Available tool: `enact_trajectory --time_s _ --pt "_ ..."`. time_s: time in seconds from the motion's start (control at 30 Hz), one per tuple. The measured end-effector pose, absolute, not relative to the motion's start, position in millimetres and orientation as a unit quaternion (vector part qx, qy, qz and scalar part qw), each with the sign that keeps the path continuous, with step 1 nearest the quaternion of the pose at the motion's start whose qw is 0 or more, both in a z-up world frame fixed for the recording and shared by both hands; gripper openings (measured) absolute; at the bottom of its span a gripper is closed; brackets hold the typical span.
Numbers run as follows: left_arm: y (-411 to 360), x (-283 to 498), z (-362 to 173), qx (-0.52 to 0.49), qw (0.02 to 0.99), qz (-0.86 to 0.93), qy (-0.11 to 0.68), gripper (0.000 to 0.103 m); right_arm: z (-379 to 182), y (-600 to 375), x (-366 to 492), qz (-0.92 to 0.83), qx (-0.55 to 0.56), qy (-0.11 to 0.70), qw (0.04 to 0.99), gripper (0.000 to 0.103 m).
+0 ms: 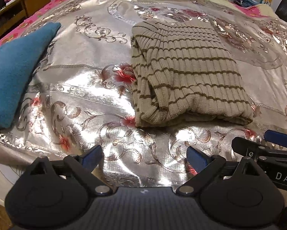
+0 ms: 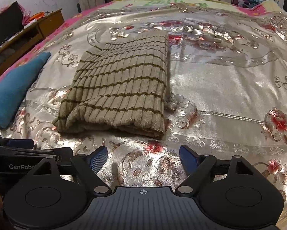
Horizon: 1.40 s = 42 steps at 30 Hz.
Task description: Fold small clothes
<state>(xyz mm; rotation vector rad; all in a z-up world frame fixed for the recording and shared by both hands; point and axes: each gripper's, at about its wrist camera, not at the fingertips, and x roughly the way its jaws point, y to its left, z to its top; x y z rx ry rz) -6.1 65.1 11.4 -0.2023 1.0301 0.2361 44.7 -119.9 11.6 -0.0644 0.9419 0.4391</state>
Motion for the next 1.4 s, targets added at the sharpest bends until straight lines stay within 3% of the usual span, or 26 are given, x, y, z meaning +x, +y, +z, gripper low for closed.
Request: enact_trajectory --time_s 1.4 --pt "58.3 -10.2 13.4 -0.078 0.862 0.122 0.486 0.101 6.9 -120.7 42.5 0.187 -0.043 0.452 0.871 0.085"
